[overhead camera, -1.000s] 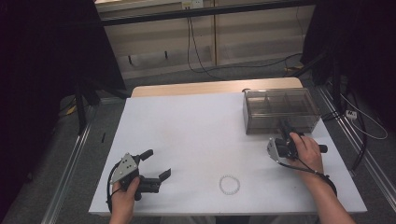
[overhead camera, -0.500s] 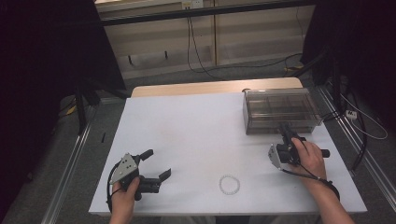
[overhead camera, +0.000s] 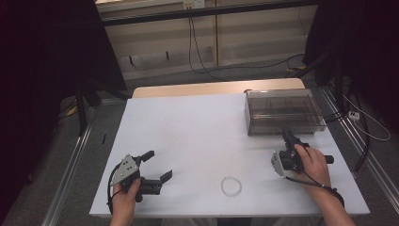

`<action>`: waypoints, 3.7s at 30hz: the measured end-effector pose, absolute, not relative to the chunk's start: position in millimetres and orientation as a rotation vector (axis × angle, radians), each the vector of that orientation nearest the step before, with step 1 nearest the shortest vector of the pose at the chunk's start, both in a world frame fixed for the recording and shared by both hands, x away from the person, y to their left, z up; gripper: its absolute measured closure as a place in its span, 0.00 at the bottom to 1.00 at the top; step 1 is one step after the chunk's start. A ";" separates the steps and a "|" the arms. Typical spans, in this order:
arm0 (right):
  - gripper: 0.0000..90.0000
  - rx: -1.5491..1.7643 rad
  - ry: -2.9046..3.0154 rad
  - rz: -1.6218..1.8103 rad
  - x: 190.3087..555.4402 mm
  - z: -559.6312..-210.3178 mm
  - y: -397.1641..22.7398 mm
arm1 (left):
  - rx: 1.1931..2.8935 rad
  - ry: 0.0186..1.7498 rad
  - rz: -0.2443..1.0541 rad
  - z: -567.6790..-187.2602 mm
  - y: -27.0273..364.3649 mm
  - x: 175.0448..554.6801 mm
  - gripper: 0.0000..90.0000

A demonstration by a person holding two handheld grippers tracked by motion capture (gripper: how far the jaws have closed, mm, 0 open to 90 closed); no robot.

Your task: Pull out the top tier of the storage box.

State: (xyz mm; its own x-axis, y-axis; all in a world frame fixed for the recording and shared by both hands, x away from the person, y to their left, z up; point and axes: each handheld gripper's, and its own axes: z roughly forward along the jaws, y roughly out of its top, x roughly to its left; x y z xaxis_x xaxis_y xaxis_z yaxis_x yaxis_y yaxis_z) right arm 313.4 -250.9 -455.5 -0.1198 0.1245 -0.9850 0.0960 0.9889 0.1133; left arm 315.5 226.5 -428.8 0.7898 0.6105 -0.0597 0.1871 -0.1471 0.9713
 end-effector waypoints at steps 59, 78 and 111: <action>0.25 1.087 1.480 1.011 297.8 -415.6 -255.9 | 1.718 0.619 0.395 -428.3 223.8 314.8 0.02; 0.17 1.196 1.555 1.105 311.7 -388.1 -257.0 | 1.715 0.620 0.401 -427.3 225.1 314.9 0.02; 0.36 1.256 1.890 1.031 355.7 -379.9 -277.3 | 1.727 0.622 0.388 -429.1 225.3 315.6 0.02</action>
State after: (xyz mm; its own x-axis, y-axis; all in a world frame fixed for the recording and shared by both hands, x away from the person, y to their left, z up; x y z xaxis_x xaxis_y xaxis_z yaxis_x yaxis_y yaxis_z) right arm 355.7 -277.3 -379.9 -0.3406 0.9365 -0.0834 0.4368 0.2362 0.8680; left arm 315.6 225.3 -429.1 0.8015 0.5940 -0.0683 0.1991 -0.1574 0.9672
